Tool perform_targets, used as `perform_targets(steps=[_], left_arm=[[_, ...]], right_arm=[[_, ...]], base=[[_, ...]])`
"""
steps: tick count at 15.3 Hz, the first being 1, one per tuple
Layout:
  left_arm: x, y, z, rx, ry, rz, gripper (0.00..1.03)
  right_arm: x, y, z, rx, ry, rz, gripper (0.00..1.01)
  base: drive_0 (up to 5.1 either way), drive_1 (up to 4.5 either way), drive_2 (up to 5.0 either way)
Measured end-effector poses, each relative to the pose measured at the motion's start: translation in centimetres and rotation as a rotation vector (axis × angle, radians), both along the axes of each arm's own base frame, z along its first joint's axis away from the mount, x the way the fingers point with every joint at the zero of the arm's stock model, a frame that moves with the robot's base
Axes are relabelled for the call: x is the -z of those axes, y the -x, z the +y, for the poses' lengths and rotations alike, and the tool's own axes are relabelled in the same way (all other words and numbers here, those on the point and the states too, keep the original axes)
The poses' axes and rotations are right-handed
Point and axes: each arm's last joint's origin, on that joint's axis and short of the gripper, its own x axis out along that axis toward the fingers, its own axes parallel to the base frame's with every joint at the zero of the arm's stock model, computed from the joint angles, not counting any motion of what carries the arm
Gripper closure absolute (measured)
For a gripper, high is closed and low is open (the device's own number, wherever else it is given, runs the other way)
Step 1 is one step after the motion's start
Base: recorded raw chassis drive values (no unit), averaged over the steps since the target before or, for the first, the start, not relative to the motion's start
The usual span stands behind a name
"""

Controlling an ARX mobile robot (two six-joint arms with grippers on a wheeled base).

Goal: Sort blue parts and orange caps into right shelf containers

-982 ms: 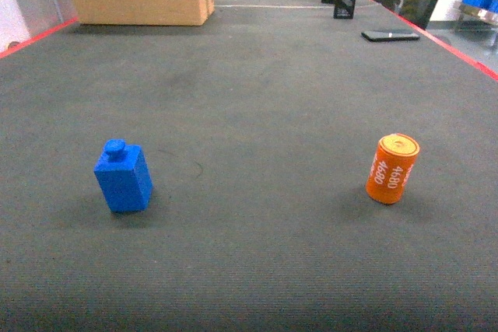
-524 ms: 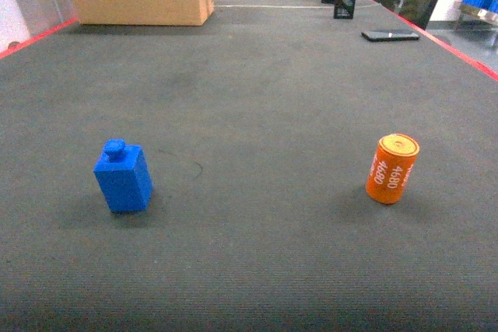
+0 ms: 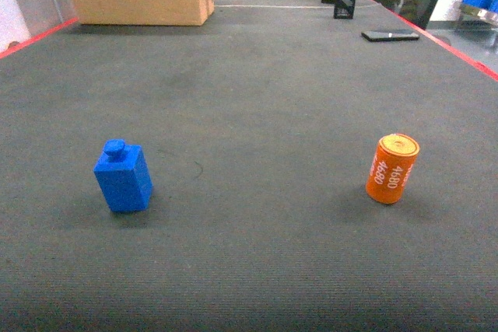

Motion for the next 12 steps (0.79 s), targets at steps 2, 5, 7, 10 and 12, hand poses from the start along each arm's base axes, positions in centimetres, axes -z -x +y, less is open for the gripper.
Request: perform_targets(steps=[2, 5, 7, 10, 12], left_arm=[[0.0, 0.0, 0.0, 0.0, 0.0, 0.0, 0.05], [0.1, -0.5, -0.6, -0.101, -0.06, 0.172, 0.05], [-0.5, -2.0, -1.2, -0.127, -0.097, 0.186, 0.05], [-3.4, -5.8, -0.8, -0.175, -0.067, 0.079, 0.05], [-5.6, -11.6, -2.6, -0.118, -0.053, -0.004, 0.05]], right_arm=[[0.0, 0.0, 0.0, 0.0, 0.0, 0.0, 0.03], [0.2, 0.0, 0.2, 0.054, -0.003, 0.07, 0.03], [0.1, -1.1, 1.1, 0.113, 0.004, 0.13, 0.03], [-1.9, -3.7, 1.9, 0.108, -0.011, 0.076, 0.03], [-4.0, -9.3, 3.6, 0.025, -0.038, 0.036, 0.03]], base=[[0.0, 0.0, 0.0], [0.0, 0.0, 0.0], [0.0, 0.0, 0.0], [0.0, 0.0, 0.0], [0.0, 0.0, 0.0]])
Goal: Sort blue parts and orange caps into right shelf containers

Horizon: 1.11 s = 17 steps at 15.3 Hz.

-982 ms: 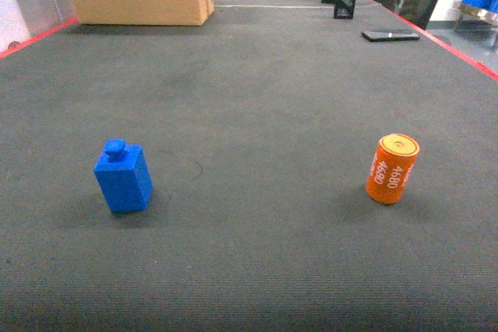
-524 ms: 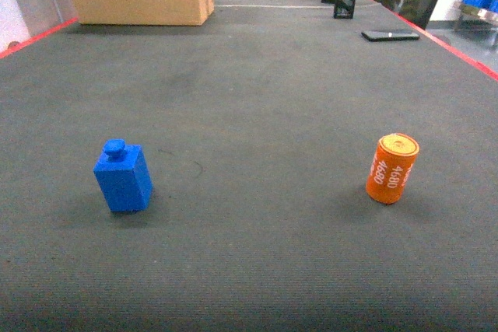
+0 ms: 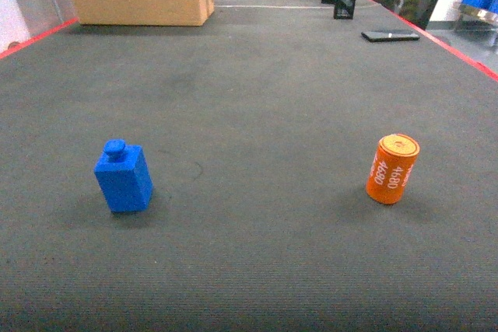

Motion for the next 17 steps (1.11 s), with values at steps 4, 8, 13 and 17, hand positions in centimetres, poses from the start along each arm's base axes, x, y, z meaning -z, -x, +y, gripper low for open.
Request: perform_targets(steps=[4, 8, 13, 17], left_arm=[[3.6, -6.9, -3.3, 0.059, 0.002, 0.119, 0.05], [8.1, -10.4, -4.3, 0.064, 0.031, 0.24, 0.05], [11.8, -11.5, -4.6, 0.073, 0.01, 0.349, 0.05], [13.2, -11.9, -4.8, 0.075, 0.007, 0.386, 0.05]], right_arm=[[4.1, -8.5, 3.4, -0.062, 0.024, 0.199, 0.03], [8.1, -12.3, 4.5, -0.059, 0.022, 0.299, 0.03], [10.2, -14.4, 5.2, -0.064, 0.022, 0.347, 0.03], [12.0, -15.5, 5.5, -0.056, 0.028, 0.388, 0.03]], base=[[0.0, 0.0, 0.0], [0.0, 0.0, 0.0], [0.0, 0.0, 0.0], [0.0, 0.0, 0.0]])
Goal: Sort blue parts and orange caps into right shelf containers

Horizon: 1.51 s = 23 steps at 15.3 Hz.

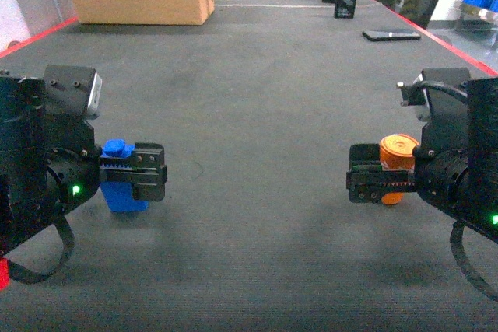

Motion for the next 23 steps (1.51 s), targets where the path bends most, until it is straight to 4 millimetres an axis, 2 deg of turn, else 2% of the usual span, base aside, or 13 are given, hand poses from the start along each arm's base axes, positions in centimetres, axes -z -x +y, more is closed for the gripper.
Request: perform_targets(steps=[2, 9, 10, 11, 12, 13, 15, 17, 19, 21, 23], left_arm=[[0.4, -0.1, 0.0, -0.004, 0.007, 0.013, 0.05], [1.4, -0.4, -0.1, -0.013, 0.011, 0.048, 0.05], [1.6, -0.4, -0.1, -0.017, 0.015, 0.052, 0.05], [1.7, -0.4, -0.1, -0.019, 0.022, 0.06, 0.05], [1.5, -0.5, -0.2, -0.032, 0.025, 0.049, 0.23], [1.5, -0.5, -0.2, -0.034, 0.025, 0.045, 0.41], [1.4, -0.5, -0.2, -0.035, 0.027, 0.034, 0.58], [1.3, -0.1, 0.0, -0.04, 0.028, 0.024, 0.61], [0.3, 0.8, 0.4, -0.058, 0.033, -0.021, 0.61], [-2.4, 2.0, 1.0, -0.079, 0.046, -0.128, 0.61], [-5.1, 4.1, 1.4, -0.082, 0.046, -0.224, 0.61]], right_arm=[[0.8, -0.3, 0.2, 0.001, 0.001, 0.019, 0.03], [1.5, -1.3, 0.5, 0.024, -0.023, 0.034, 0.03], [1.5, -1.6, 0.6, 0.036, -0.02, 0.029, 0.04], [1.6, -1.7, 0.6, 0.04, -0.016, 0.037, 0.12], [2.0, -1.8, 0.6, 0.04, -0.014, 0.045, 0.42], [1.8, -1.9, 0.7, 0.039, -0.02, 0.021, 0.56], [1.6, -1.9, 0.6, 0.039, -0.024, 0.004, 0.57], [1.5, -1.1, 0.4, 0.035, -0.019, -0.002, 0.57], [0.2, 0.4, 0.0, 0.021, -0.017, -0.04, 0.57], [-2.9, 2.7, -0.7, 0.008, -0.034, -0.128, 0.57], [-5.6, 6.0, -1.6, -0.009, -0.039, -0.181, 0.57]], base=[[0.0, 0.0, 0.0], [0.0, 0.0, 0.0], [0.0, 0.0, 0.0], [0.0, 0.0, 0.0], [0.0, 0.0, 0.0], [0.0, 0.0, 0.0], [0.0, 0.0, 0.0], [0.0, 0.0, 0.0], [0.0, 0.0, 0.0], [0.0, 0.0, 0.0], [0.0, 0.0, 0.0]])
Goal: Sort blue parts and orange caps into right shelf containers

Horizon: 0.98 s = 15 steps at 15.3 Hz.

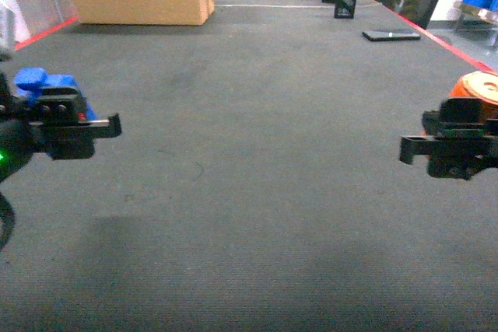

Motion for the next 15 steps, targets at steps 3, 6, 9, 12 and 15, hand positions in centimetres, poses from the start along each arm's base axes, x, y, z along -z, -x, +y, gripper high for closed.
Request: perform_targets(steps=[3, 6, 9, 12, 15], left_arm=[[-3.0, 4.4, 0.2, 0.004, -0.013, -0.088, 0.61], [-5.6, 9.0, 0.8, -0.036, -0.007, -0.175, 0.61], [-6.9, 11.9, 1.4, -0.085, 0.03, -0.231, 0.61], [-7.1, 12.2, 1.2, -0.073, 0.033, -0.233, 0.61], [-6.7, 12.5, 1.8, 0.027, 0.008, -0.16, 0.61]], right_arm=[[-2.5, 6.4, -1.7, -0.007, -0.005, 0.015, 0.57], [-5.7, 11.9, -2.4, -0.014, -0.061, -0.062, 0.57], [-7.9, 15.5, -3.5, 0.043, -0.096, -0.185, 0.57], [-8.0, 15.5, -3.2, 0.066, -0.091, -0.201, 0.57], [-8.1, 15.7, -3.5, 0.041, -0.059, -0.241, 0.57]], base=[[0.0, 0.0, 0.0], [0.0, 0.0, 0.0], [0.0, 0.0, 0.0], [0.0, 0.0, 0.0], [0.0, 0.0, 0.0]])
